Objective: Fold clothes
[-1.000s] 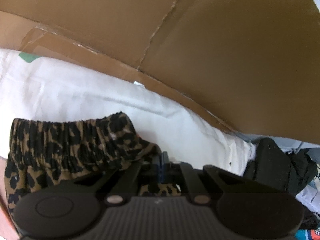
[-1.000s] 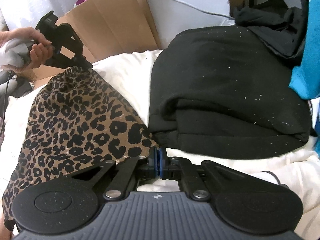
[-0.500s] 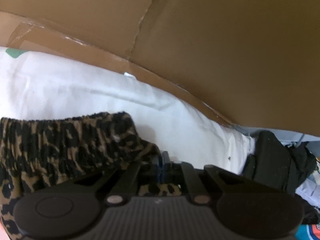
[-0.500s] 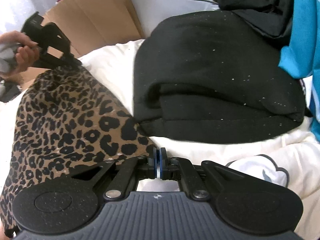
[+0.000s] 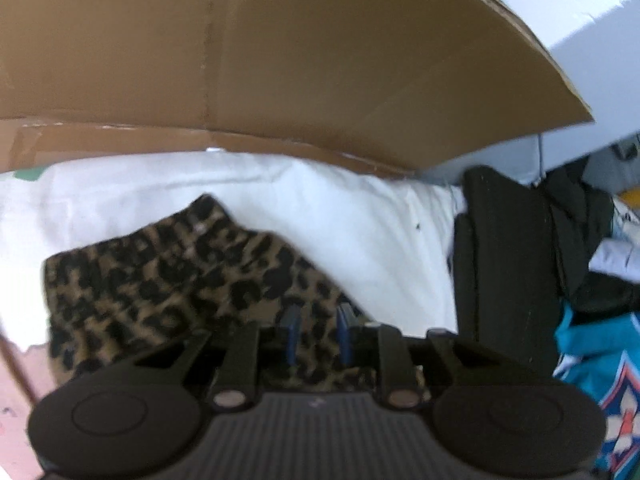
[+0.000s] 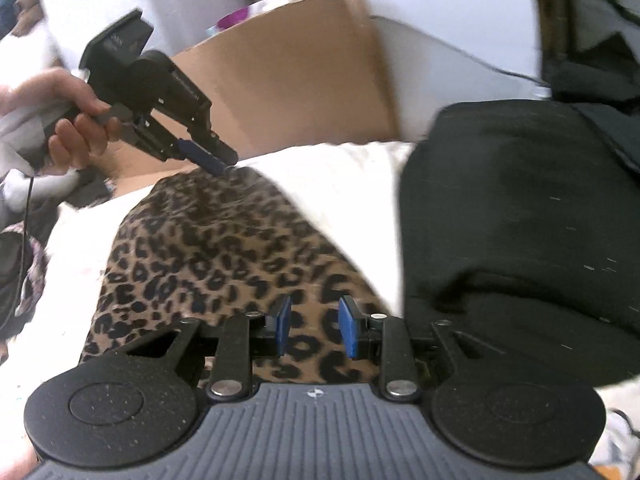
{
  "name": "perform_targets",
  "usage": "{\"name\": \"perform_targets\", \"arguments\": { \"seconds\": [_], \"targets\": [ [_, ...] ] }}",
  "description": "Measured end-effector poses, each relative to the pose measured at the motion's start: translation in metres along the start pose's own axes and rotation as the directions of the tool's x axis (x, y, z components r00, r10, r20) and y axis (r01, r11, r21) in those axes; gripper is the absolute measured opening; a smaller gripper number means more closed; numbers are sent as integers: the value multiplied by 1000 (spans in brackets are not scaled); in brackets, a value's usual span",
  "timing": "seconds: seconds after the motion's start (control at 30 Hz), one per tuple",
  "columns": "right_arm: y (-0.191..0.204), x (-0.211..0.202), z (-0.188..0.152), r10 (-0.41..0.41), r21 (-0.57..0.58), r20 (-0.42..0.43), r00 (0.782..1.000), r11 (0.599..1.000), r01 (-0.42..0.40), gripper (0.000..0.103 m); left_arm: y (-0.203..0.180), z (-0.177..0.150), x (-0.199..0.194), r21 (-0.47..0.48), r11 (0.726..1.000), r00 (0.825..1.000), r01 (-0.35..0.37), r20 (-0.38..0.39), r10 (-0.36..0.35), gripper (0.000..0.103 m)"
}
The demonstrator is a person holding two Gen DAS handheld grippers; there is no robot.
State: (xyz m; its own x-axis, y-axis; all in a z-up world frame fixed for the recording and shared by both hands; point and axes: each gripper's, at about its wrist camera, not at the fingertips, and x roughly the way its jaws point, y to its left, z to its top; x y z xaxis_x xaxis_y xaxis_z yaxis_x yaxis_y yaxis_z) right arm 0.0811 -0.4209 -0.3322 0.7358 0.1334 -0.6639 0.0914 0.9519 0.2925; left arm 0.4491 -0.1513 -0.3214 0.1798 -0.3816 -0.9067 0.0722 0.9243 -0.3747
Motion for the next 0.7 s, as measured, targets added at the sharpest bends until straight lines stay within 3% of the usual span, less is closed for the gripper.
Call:
{"name": "perform_targets", "arguments": {
  "seconds": [0.2,0.3,0.37,0.47,0.57,0.7],
  "targets": [
    [14,25,1,18,-35,-31,999,999,-19,28,17,-24,-18,25,999,1000,-19,-1,19,21],
    [14,36,-2,-24,-66,-53,998,998,21,30,25,-35,-21,37,998,999,-48,1,48,21],
    [10,42,-4,-56,-74,-69,996,996,51,27,29,-41,-20,43,998,999,-50,-9,50,21],
    [4,46,-4,-97,-86,-70,993,992,91,13,31,-47,-21,67,996,999,-54,-5,54,21],
    [-2,51,0,-175,-106,-60,983,980,168,11,33,-52,-21,74,996,999,-52,4,52,21],
    [-7,56,7,-211,-118,-68,975,972,203,6,36,-59,-23,65,997,999,-38,19,37,21]
  ]
}}
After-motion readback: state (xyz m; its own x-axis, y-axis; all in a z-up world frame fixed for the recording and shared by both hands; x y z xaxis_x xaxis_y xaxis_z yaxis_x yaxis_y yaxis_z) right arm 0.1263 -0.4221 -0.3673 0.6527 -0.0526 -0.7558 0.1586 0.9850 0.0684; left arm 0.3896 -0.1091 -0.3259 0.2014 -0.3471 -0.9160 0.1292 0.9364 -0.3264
